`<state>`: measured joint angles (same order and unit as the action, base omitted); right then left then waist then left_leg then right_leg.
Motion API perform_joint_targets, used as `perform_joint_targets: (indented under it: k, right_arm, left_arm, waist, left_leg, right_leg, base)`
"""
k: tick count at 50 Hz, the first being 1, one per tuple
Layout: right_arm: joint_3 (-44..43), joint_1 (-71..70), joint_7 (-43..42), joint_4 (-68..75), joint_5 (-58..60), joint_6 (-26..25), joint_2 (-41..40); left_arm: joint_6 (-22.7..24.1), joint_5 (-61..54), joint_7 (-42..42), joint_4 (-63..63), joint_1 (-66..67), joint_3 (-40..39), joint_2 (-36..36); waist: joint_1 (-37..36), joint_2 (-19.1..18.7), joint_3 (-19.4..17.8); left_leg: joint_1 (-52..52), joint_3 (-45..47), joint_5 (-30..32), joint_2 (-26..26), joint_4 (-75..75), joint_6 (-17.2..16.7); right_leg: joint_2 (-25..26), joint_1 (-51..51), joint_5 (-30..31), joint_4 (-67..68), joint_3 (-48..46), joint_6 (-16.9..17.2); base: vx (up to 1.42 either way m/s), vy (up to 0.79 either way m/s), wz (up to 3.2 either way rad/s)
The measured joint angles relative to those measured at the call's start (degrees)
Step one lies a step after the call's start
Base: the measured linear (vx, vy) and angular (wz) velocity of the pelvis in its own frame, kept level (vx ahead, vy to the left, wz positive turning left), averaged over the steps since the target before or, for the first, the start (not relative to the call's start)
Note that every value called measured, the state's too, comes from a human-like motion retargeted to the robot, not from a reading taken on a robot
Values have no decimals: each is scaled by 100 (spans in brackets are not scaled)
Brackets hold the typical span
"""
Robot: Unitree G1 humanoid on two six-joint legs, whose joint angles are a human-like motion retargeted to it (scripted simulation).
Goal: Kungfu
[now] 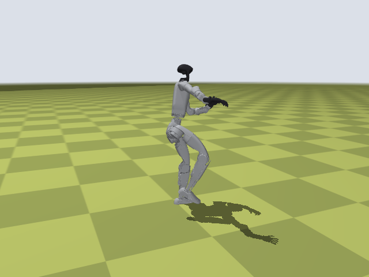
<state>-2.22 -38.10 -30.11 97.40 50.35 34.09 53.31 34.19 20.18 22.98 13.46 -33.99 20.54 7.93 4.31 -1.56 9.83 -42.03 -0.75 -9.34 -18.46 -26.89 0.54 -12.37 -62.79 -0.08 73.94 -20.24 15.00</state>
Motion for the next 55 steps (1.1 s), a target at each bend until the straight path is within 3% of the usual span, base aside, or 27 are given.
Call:
perform_joint_targets:
  k: [2,3,5,7,10,12,13,15,18,20,22,25,30,32,35,39,45,49,52,55]
  right_arm:
    - [-138,320,-83,0,354,-210,60]
    - [-237,442,-158,0,477,-395,66]
    - [-508,703,-450,0,585,-922,38]
    - [-826,935,-927,0,551,-1407,-66]
    - [-1147,1182,-1473,0,348,-1697,-259]
    - [-1352,1330,-1723,0,25,-1809,-353]
    - [-1500,1477,-1833,0,-155,-1819,-442]
    - [-1665,1683,-1869,0,-314,-1591,-713]
    - [-1797,2091,-1507,0,-146,-1243,-979]
    - [-1839,2384,-1368,0,-87,-1247,-1147]
    - [-1883,2597,-1334,0,-60,-1330,-1373]
    - [-1813,2785,-1248,0,72,-1204,-1732]
    - [-1605,2801,-987,0,133,-1107,-2186]
    - [-1499,2814,-610,0,81,-1007,-2430]
    - [-1394,2743,-209,0,27,-831,-2776]
    - [-953,2353,660,0,-500,-540,-3130]
    - [-370,1910,1196,-193,-803,-266,-3527]
    - [1,1650,1342,-514,-895,-42,-3954]
    - [236,1564,1515,-789,-999,174,-4262]
    - [423,1561,1741,-1097,-1123,379,-4476]
  left_arm:
    - [50,-122,-74,77,210,179,-146]
    - [127,-124,-143,104,290,225,-119]
    - [299,80,-279,179,533,240,-28]
    - [402,433,-454,287,845,139,107]
    - [353,732,-567,469,1304,-102,363]
    - [286,739,-512,667,1541,-284,407]
    - [261,693,-444,847,1614,-353,394]
    - [200,508,-179,1260,1627,-654,515]
    - [87,485,184,1582,1787,-1004,650]
    - [112,572,141,1650,1990,-1181,726]
    - [168,630,-9,1696,2217,-1384,792]
    - [188,535,-159,1808,2533,-1635,909]
    - [243,286,-131,2078,2663,-1978,1163]
    - [281,400,-213,2308,2707,-2037,1145]
    - [294,485,-351,2574,2680,-1977,1045]
    - [300,740,-699,3460,2226,-1753,683]
    - [-6,1605,-865,4265,1714,-1329,114]
    - [-13,2165,-1133,4610,1283,-1168,4]
    - [127,2670,-1484,4954,931,-1050,-68]
    - [253,3345,-1916,5358,648,-949,-178]
  waist:
    - [585,-669,-413]
    - [740,-907,-609]
    - [925,-1339,-869]
    - [935,-1578,-900]
    - [762,-2004,-924]
    - [588,-1944,-932]
    - [752,-1943,-987]
    - [856,-1964,-1127]
    - [913,-1531,-945]
    - [834,-1099,-714]
    - [735,-546,-504]
    - [724,121,-251]
    - [376,884,175]
    - [312,1165,328]
    - [350,1104,404]
    - [526,815,226]
    - [757,596,-157]
    - [1055,443,-586]
    - [1063,192,-783]
    - [917,32,-735]
  left_leg:
    - [39,-512,-18,280,-133,321]
    - [-38,-733,11,261,-228,363]
    - [-163,-1146,58,151,-258,394]
    - [-278,-1380,46,97,-191,430]
    - [-680,-1609,47,-352,-236,443]
    - [-784,-1435,-130,-377,-447,634]
    - [-853,-1590,-233,-193,-602,682]
    - [-1017,-1852,-144,-368,-570,517]
    - [-948,-1484,-193,-174,-490,504]
    - [-743,-1205,-188,17,-300,427]
    - [-453,-725,-163,209,-64,328]
    - [-128,-145,-129,467,206,188]
    - [-319,200,-223,336,-103,-464]
    - [-205,436,-383,497,-280,-549]
    - [-113,552,-493,493,-341,-624]
    - [416,789,-524,601,6,-454]
    - [1688,1413,-558,1548,888,41]
    - [2242,1649,-646,1636,989,-85]
    - [2414,1788,-786,1418,908,-230]
    - [2344,1997,-974,1238,698,-369]
  right_leg:
    - [-1597,128,950,-694,763,-715]
    - [-2178,154,1611,-1449,1031,-1411]
    - [-2734,189,2559,-3396,1912,-2648]
    - [-2903,94,2374,-4907,2800,-2954]
    - [-2471,-88,2286,-5799,3460,-2391]
    - [-2839,-810,1755,-4677,2457,-2949]
    - [-3027,-974,1565,-3848,2423,-2987]
    - [-2566,-1068,1539,-2441,1948,-2966]
    - [-1855,-866,1401,-1242,1552,-1992]
    - [-1350,-719,1116,-780,1197,-1560]
    - [-955,-525,774,-622,813,-1113]
    - [-279,-49,103,-747,280,-81]
    - [1756,265,-362,-1443,-399,0]
    - [2157,505,-495,-1618,-147,0]
    - [2411,912,-599,-2083,171,0]
    - [1837,1583,-250,-3083,573,0]
    - [-131,2351,676,-5032,1096,-38]
    - [-846,2637,1080,-6264,828,-58]
    - [-1031,2666,929,-6866,503,-535]
    - [-1124,2509,542,-6714,134,-1121]
  base:
    - [17,54,263]
    - [10,21,175]
    - [5,9,68]
    - [-8,16,-38]
    - [-6,-3,-109]
    - [0,-10,-34]
    - [3,-11,73]
    - [3,-24,52]
    - [14,-25,42]
    - [23,-23,24]
    - [16,-17,5]
    - [14,-26,1]
    - [6,-83,-38]
    - [14,-61,8]
    - [14,-17,0]
    - [8,37,-36]
    - [13,39,-35]
    - [0,-14,-29]
    - [6,-33,-55]
    - [13,-49,-56]
